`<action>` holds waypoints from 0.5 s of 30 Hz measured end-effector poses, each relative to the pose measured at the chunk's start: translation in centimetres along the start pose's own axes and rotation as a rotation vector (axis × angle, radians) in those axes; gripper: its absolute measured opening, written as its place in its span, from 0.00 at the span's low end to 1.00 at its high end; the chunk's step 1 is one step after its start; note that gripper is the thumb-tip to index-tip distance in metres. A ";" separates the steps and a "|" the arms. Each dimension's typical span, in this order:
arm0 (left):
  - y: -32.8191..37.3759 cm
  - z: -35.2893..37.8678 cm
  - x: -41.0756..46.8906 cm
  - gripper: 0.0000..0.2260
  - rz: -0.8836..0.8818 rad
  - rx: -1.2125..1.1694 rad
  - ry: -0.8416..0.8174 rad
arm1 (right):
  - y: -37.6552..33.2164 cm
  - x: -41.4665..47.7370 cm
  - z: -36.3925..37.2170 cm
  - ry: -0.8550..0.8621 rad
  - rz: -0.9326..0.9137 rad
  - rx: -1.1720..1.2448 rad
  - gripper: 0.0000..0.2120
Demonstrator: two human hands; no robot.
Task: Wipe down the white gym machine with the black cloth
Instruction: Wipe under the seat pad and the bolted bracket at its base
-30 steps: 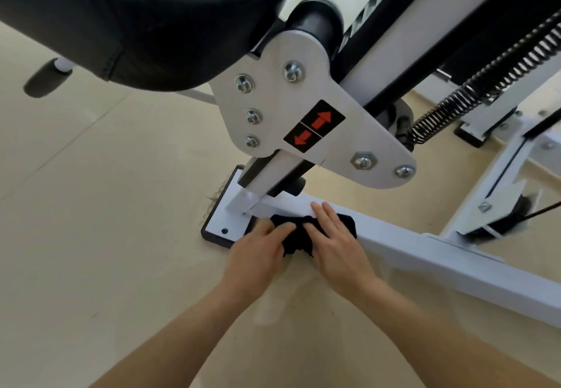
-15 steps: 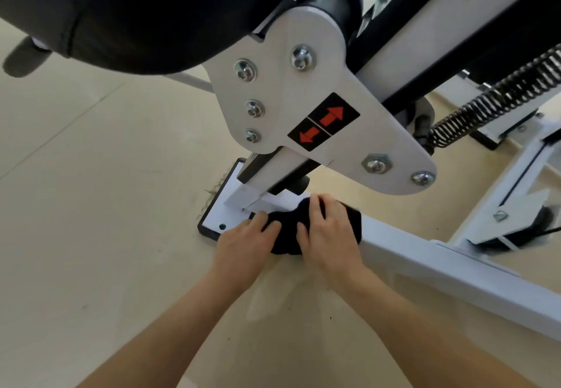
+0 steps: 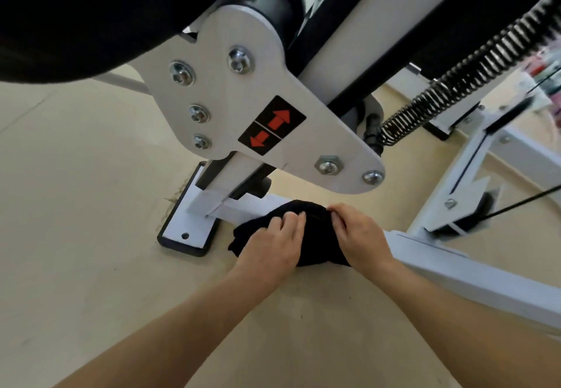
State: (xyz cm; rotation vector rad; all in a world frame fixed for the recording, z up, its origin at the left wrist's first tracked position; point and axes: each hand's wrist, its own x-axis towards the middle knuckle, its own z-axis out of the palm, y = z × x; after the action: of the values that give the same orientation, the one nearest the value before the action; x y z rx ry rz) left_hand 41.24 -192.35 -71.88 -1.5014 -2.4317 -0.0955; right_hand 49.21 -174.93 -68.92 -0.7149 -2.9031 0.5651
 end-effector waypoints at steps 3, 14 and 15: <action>2.7 -0.7 3.1 0.19 -0.007 -0.046 -0.011 | 0.6 -1.0 -0.5 0.099 0.222 -0.108 0.21; -9.6 -1.8 -8.0 0.10 -0.436 -0.302 -0.114 | -11.3 -3.1 7.9 0.137 -0.275 0.000 0.22; -10.7 -1.7 -9.0 0.11 -0.496 -0.275 -0.138 | -12.0 -3.7 8.4 0.136 -0.309 0.017 0.21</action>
State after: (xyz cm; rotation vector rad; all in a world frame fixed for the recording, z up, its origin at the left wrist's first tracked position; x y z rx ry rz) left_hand 35.90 -205.44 -71.69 -0.9851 -2.9505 -0.4555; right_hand 45.85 -189.29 -72.24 -0.2794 -2.7975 0.4831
